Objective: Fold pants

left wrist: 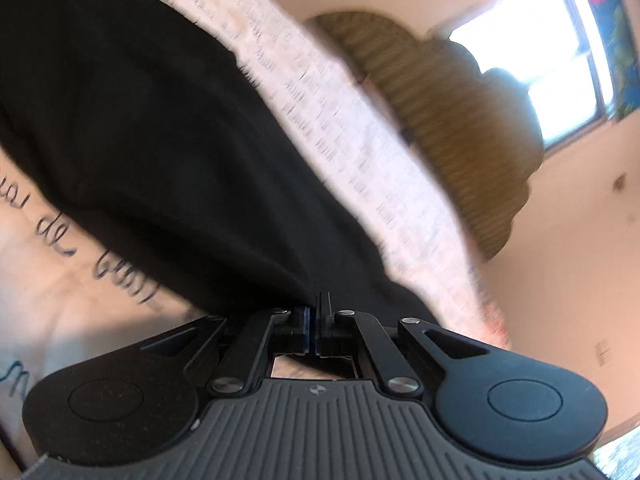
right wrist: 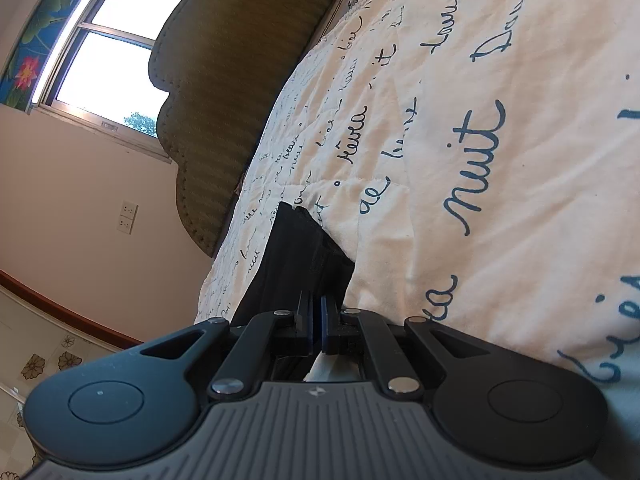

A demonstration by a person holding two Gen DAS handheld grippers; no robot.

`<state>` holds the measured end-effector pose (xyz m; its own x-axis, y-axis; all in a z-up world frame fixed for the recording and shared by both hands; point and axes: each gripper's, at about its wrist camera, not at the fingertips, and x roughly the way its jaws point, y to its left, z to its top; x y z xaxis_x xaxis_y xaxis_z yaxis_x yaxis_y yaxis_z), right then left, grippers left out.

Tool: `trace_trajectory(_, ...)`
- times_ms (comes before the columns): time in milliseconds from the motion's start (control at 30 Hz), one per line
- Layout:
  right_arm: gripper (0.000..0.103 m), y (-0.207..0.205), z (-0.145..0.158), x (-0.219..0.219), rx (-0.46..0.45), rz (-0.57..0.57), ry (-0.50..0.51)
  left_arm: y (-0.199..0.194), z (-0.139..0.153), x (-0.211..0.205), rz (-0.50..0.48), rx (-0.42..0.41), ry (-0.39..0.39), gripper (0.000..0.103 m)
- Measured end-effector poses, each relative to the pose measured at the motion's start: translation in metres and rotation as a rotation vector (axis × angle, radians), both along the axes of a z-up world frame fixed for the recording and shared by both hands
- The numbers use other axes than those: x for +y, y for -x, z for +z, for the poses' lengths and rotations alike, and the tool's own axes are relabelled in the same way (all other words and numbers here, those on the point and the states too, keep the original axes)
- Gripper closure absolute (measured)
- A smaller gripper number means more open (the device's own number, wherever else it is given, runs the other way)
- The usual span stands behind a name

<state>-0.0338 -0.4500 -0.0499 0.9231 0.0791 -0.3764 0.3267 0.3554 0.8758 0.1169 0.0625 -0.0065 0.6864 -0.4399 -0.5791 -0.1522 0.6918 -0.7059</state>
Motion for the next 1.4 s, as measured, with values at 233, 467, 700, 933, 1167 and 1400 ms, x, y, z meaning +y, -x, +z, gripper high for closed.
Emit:
trace_trajectory(233, 0.100, 0.000, -0.001, 0.000, 0.000, -0.001, -0.001, 0.001, -0.015, 0.007, -0.042, 0.006, -0.007, 0.087)
trace_trajectory(467, 0.100, 0.000, -0.002, 0.000, -0.001, -0.003, 0.002, 0.040, 0.001, 0.045, 0.044, -0.080, -0.019, 0.047)
trace_trajectory(700, 0.100, 0.000, -0.001, 0.000, 0.003, -0.004, 0.007, 0.062, 0.001, 0.115, 0.269, -0.060, 0.010, 0.047)
trace_trajectory(933, 0.100, -0.001, 0.000, 0.002, 0.007, -0.007, 0.012, 0.064, 0.004, 0.127, 0.278, -0.020, 0.037, 0.081)
trace_trajectory(1167, 0.100, -0.002, 0.000, 0.003, 0.011, -0.009, 0.016, 0.086, 0.010, 0.144, 0.287, -0.031, -0.006, 0.101)
trace_trajectory(1400, 0.100, -0.002, 0.001, 0.004, 0.012, -0.012, 0.021, 0.079, -0.004, 0.157, 0.136, 0.006, 0.060, 0.072)
